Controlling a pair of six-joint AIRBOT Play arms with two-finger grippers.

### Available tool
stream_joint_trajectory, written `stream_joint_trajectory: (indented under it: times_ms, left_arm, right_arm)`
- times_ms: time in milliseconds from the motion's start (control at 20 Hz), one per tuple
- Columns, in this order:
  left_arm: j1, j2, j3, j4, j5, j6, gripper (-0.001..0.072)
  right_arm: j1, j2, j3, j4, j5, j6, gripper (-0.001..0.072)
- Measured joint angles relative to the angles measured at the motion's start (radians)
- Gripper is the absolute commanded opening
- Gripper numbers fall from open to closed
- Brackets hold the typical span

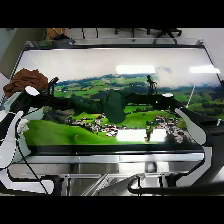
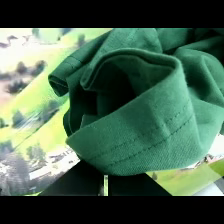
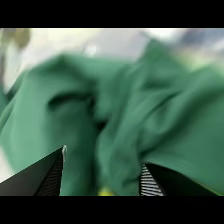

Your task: Fold the shirts.

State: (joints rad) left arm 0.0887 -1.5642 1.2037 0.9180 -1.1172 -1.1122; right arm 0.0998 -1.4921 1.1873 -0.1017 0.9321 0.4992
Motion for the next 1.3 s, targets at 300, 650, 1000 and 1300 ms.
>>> stream_joint_trajectory:
  times_ms: [300, 650, 1000, 1300]
  left_arm:
    - [0.0, 0.0, 0.007, 0.004, 0.002, 0.007, 0.0011]
    - [0.0, 0.0, 0.007, 0.005, -0.023, 0.011, 0.0011]
    - [0.0, 0.0, 0.007, 0.005, -0.042, 0.014, 0.0011]
    - [0.0, 0.0, 0.007, 0.005, -0.057, 0.014, 0.0011]
  right_arm:
    - [0.089, 0.002, 0.008, -0.14, 0.092, 0.105, 0.0498]
    - [0.058, 0.068, 0.008, -0.189, 0.201, 0.181, 0.0498]
    - [0.037, 0.167, -0.021, -0.397, 0.255, 0.374, 0.05]
    - [0.202, 0.123, -0.068, -0.442, 0.164, 0.415, 0.0494]
